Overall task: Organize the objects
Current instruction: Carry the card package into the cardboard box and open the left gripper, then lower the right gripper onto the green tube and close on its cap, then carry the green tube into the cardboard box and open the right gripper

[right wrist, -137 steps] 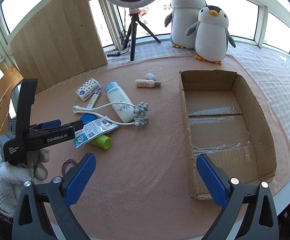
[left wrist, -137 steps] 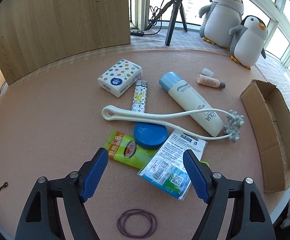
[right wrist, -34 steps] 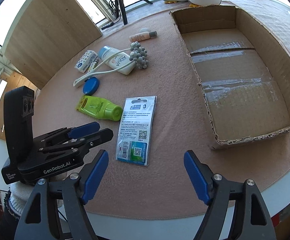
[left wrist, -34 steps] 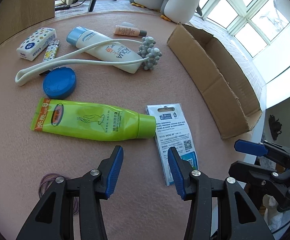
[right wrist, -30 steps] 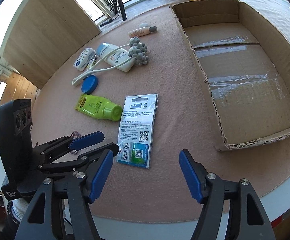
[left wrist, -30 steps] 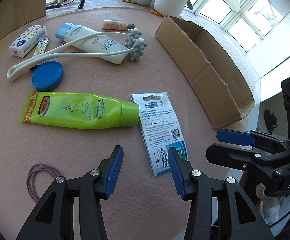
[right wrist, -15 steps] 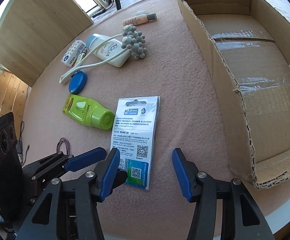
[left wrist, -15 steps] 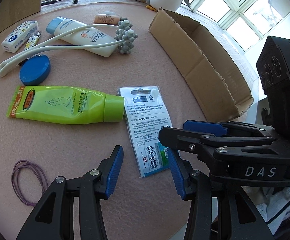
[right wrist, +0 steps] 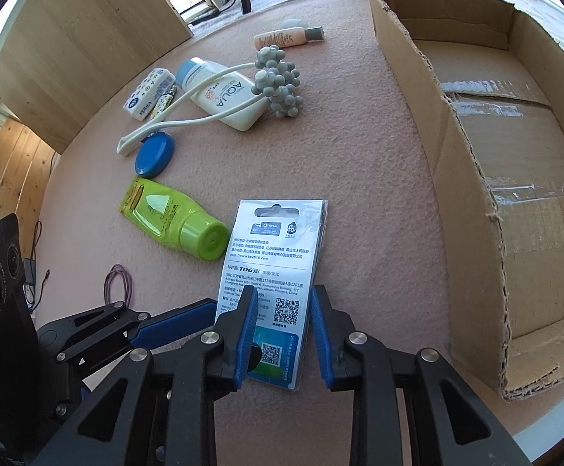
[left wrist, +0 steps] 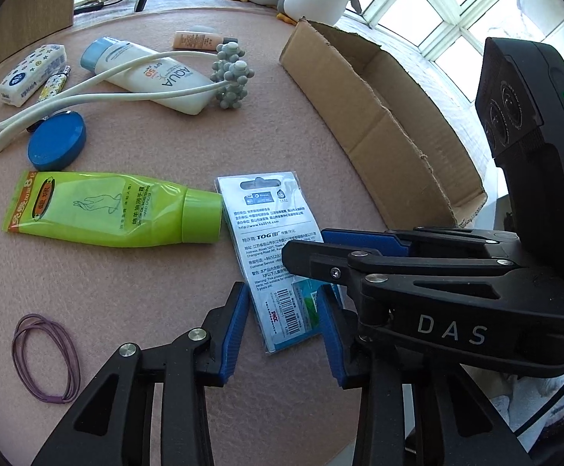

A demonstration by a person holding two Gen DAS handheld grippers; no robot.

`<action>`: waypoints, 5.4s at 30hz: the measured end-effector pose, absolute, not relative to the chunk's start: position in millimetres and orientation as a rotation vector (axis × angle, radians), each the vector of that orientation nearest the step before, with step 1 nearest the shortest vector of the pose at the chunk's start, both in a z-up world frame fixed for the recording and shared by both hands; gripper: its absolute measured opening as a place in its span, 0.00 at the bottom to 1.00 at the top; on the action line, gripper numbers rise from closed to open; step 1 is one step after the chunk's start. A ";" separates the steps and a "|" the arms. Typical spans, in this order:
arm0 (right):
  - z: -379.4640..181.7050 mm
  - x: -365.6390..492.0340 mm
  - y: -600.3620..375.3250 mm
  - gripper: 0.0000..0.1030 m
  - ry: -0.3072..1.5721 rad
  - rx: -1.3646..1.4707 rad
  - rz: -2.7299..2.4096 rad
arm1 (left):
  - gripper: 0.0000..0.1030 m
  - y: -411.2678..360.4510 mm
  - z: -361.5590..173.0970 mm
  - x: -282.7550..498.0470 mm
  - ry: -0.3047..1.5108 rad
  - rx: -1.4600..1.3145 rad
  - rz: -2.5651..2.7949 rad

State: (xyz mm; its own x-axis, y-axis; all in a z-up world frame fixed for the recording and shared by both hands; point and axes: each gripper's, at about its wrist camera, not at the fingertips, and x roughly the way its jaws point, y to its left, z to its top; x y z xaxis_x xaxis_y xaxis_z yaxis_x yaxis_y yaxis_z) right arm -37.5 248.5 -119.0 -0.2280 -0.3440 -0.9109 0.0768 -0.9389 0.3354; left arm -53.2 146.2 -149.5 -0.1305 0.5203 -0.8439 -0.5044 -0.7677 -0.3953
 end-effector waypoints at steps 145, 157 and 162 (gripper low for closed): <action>-126.0 -56.7 163.2 0.29 -0.200 1.713 -1.803 | 0.63 79.5 -148.8 -53.4 -0.389 -1.519 2.108; -82.8 -46.8 197.5 0.29 -0.237 1.605 -1.909 | 0.62 103.2 -108.7 -51.9 -0.339 -1.414 2.123; -65.5 -45.6 214.2 0.29 -0.260 1.565 -1.966 | 0.62 112.8 -89.7 -47.8 -0.300 -1.367 2.113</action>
State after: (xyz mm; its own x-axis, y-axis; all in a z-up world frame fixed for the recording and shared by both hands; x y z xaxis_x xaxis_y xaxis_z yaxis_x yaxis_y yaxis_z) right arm -45.6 214.2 -65.5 -0.1194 -0.5646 -0.8167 0.3333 -0.7977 0.5027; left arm -47.8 112.8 -89.7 -0.2913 0.5922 -0.7513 -0.3595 -0.7956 -0.4877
